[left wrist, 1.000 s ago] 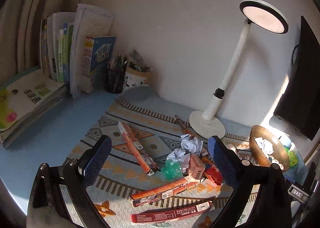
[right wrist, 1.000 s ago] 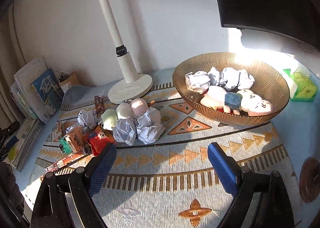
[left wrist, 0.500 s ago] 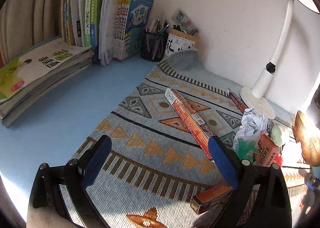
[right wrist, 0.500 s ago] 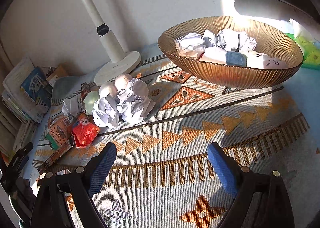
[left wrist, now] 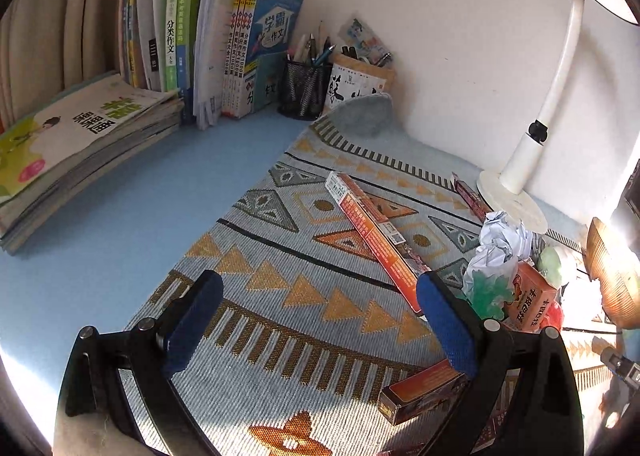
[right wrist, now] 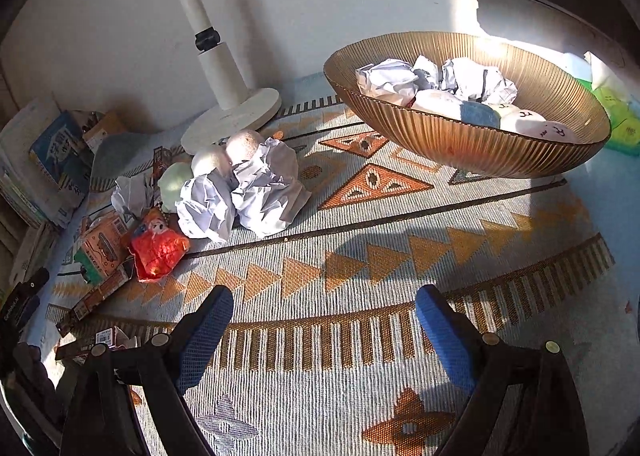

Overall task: Organize objects
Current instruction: 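Move both tools back to the paper balls beside the lamp, then grasp a paper ball with each tool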

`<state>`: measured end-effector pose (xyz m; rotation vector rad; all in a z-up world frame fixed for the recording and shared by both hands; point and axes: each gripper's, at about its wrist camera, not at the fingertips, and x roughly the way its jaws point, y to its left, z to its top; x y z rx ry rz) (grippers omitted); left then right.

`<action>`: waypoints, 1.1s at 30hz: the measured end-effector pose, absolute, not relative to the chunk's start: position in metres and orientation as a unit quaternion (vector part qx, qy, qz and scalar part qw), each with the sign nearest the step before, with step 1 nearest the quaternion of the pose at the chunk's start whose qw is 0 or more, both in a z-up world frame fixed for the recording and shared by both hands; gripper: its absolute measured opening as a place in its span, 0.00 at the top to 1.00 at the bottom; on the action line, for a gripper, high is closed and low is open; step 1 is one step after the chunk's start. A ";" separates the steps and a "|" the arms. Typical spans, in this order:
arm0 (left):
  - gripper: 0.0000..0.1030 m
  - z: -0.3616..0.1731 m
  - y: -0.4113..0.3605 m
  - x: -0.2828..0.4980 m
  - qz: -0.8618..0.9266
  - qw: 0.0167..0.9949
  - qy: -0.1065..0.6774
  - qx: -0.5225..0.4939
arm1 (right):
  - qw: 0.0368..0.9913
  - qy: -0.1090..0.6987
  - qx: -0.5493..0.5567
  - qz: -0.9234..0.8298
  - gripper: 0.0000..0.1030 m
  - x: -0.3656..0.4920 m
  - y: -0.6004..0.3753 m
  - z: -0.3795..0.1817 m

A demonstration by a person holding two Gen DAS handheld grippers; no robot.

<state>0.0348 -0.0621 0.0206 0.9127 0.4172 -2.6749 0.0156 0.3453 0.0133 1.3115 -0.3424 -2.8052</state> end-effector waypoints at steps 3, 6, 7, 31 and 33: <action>0.05 0.022 -0.062 0.037 -0.929 0.146 0.143 0.310 | 0.023 -0.119 0.427 -0.896 0.11 0.013 0.347 0.013; 0.06 0.038 -0.049 0.053 -0.947 0.152 0.113 0.261 | 0.075 -0.156 0.447 -0.878 0.11 0.000 0.355 0.010; 0.06 0.047 -0.039 0.059 -0.956 0.133 0.096 0.243 | 0.084 -0.168 0.448 -0.874 0.10 -0.004 0.360 0.011; 0.12 0.030 0.176 -0.076 -0.862 -0.255 0.010 0.438 | 0.131 0.061 0.432 -0.890 0.61 -0.056 0.311 0.010; 0.12 0.024 0.186 -0.075 -0.862 -0.249 -0.013 0.442 | 0.124 0.063 0.437 -0.889 0.61 -0.058 0.312 0.009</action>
